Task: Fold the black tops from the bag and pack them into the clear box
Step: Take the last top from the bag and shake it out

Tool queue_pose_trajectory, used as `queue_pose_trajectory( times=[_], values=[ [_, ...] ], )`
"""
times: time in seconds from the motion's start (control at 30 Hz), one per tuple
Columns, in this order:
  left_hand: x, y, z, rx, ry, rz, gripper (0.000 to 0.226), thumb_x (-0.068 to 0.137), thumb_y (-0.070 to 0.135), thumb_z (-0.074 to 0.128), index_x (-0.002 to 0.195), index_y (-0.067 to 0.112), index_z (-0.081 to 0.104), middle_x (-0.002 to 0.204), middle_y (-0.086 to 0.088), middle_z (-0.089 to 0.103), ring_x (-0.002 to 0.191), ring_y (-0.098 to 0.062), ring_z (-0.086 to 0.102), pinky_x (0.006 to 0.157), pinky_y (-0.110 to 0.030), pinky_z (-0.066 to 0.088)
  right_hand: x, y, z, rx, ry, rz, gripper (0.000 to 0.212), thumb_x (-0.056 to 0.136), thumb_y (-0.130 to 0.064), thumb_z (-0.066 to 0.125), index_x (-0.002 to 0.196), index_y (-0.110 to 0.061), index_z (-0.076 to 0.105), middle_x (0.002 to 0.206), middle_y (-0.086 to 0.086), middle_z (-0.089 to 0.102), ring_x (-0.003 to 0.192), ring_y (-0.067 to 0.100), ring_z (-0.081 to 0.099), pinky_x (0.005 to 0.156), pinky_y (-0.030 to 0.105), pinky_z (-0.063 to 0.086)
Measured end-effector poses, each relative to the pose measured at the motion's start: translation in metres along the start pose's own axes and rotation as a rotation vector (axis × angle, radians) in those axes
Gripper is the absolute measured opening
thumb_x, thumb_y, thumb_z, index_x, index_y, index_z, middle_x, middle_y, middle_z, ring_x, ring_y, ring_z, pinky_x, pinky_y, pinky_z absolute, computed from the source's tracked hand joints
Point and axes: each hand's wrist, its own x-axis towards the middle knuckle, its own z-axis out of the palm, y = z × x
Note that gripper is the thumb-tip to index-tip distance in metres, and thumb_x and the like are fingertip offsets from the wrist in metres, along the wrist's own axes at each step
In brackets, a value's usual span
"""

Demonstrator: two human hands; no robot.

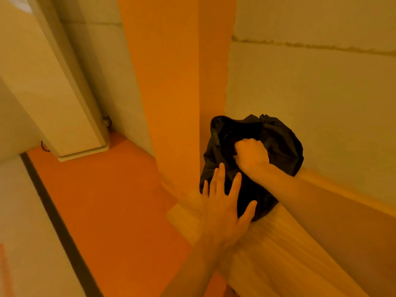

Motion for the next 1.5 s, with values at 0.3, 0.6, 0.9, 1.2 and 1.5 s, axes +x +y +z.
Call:
queue_pose_trajectory(
  times=[0.3,0.6,0.9,1.2,1.5],
  values=[
    [0.000,-0.001,-0.002,0.048,0.037,-0.014,0.070,0.102,0.068,0.021,0.158,0.028,0.033,0.171,-0.006,0.008,0.157,-0.026,0.008,0.124,-0.053,0.020,-0.003,0.008,-0.011,0.298,0.168,0.036,0.013,0.101,-0.018,0.053,0.103,-0.011,0.064,0.098,0.008,0.066,0.094,0.028,0.061,0.085,0.040,0.046],
    [-0.002,0.000,-0.006,0.056,0.007,-0.019,0.073,0.100,0.071,0.019,0.159,0.028,0.028,0.171,-0.006,0.003,0.156,-0.030,0.011,0.121,-0.051,0.024,-0.030,0.026,-0.068,0.870,0.346,0.241,0.010,0.102,-0.028,0.057,0.098,-0.021,0.063,0.083,-0.013,0.059,0.092,0.017,0.061,0.096,0.043,0.049],
    [-0.003,-0.002,-0.005,0.040,0.035,0.001,0.072,0.101,0.069,0.021,0.160,0.029,0.023,0.171,-0.006,0.002,0.155,-0.031,0.013,0.120,-0.056,0.029,-0.061,0.083,-0.213,1.465,0.729,0.223,0.011,0.100,-0.019,0.058,0.093,-0.023,0.065,0.093,-0.007,0.068,0.085,0.004,0.065,0.071,0.013,0.047],
    [-0.009,0.008,-0.010,0.043,0.047,-0.017,0.075,0.101,0.069,0.019,0.158,0.022,0.031,0.170,-0.012,0.006,0.156,-0.033,0.009,0.122,-0.060,0.021,-0.186,0.171,-0.323,1.420,1.137,0.126,0.011,0.098,-0.020,0.057,0.096,-0.019,0.068,0.090,-0.004,0.068,0.089,0.010,0.065,0.080,0.026,0.055],
    [-0.049,0.179,-0.019,-0.845,-0.207,-0.370,0.071,0.095,0.063,0.038,0.158,0.033,0.026,0.159,0.004,0.035,0.140,-0.019,0.043,0.111,-0.037,0.041,-0.304,0.170,-0.180,1.533,0.853,0.473,0.021,0.103,-0.016,0.051,0.091,-0.016,0.067,0.088,-0.001,0.066,0.088,0.015,0.060,0.079,0.035,0.045]
  ],
)
